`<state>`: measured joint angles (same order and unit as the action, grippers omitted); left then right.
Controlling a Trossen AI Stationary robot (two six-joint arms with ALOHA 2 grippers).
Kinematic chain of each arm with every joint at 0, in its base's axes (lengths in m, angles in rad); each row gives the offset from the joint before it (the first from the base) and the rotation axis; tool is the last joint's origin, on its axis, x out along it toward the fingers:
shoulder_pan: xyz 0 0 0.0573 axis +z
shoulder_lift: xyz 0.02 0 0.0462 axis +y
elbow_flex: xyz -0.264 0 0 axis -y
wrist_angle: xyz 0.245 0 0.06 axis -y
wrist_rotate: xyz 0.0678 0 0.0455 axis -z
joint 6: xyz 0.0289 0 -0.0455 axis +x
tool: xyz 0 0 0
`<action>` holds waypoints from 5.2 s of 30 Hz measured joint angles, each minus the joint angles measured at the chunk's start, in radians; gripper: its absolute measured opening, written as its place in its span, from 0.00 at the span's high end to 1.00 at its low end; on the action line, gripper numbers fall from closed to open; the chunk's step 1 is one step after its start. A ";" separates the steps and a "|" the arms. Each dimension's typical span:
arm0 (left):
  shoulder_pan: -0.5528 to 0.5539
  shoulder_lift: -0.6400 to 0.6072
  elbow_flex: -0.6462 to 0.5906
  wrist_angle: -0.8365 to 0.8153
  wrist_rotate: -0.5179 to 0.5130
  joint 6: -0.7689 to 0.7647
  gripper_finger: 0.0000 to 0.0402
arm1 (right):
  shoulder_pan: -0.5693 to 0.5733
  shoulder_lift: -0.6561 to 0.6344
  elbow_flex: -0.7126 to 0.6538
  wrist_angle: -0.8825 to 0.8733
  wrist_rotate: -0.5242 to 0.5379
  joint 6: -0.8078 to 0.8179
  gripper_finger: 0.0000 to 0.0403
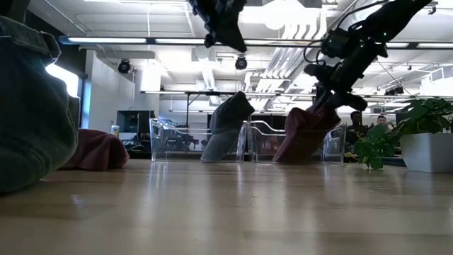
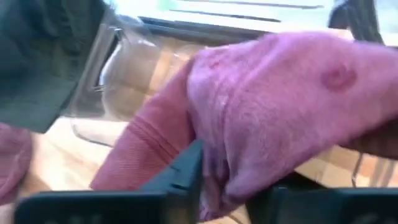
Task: Pick & Place hat
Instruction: Put the right red cap into the right transparent bin, then put the gray cap into the left transparent bin
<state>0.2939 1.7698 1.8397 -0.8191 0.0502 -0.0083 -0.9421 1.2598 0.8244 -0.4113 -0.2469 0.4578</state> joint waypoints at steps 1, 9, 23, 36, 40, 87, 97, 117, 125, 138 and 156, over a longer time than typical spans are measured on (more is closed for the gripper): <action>0.000 -0.012 -0.001 -0.021 0.000 0.002 0.99 | -0.005 0.000 0.011 -0.006 -0.016 -0.016 0.87; 0.001 -0.045 -0.001 -0.041 -0.020 0.004 0.99 | -0.147 0.033 0.252 -0.216 -0.250 -0.241 0.95; 0.000 -0.042 -0.001 -0.052 -0.013 0.000 0.99 | -0.222 0.342 0.671 -0.650 -0.325 -0.827 0.99; 0.000 -0.054 -0.002 -0.067 -0.036 0.000 0.99 | -0.161 0.390 0.846 -0.828 -0.239 -1.248 0.98; 0.000 -0.054 -0.002 -0.067 -0.041 0.000 0.99 | -0.109 0.378 0.846 -0.875 -0.305 -1.344 0.99; 0.000 -0.587 -0.421 -0.317 -0.313 -0.172 0.99 | -0.092 0.338 0.814 -0.860 0.184 -0.481 0.69; 0.000 -0.694 -0.654 -0.300 -0.188 -0.276 0.99 | 0.226 0.263 0.814 -0.549 0.041 -0.314 0.64; 0.000 -0.695 -0.973 -0.280 0.211 -0.419 0.95 | 0.850 0.297 0.766 -0.478 0.234 -0.285 0.65; -0.045 -0.694 -0.987 -0.261 0.527 -0.348 0.61 | 0.913 0.123 0.372 -0.211 0.167 -0.114 0.65; -0.705 -0.664 -0.987 0.144 0.178 -0.343 0.43 | 1.006 -0.241 0.053 0.087 0.168 0.036 0.65; -0.961 -0.181 -0.772 0.167 -0.641 -0.408 0.45 | 1.093 -0.265 0.050 0.110 0.188 0.154 0.65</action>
<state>-0.6674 1.5891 1.0675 -0.6523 -0.5911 -0.4160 0.1511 0.9947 0.8742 -0.3012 -0.0585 0.6115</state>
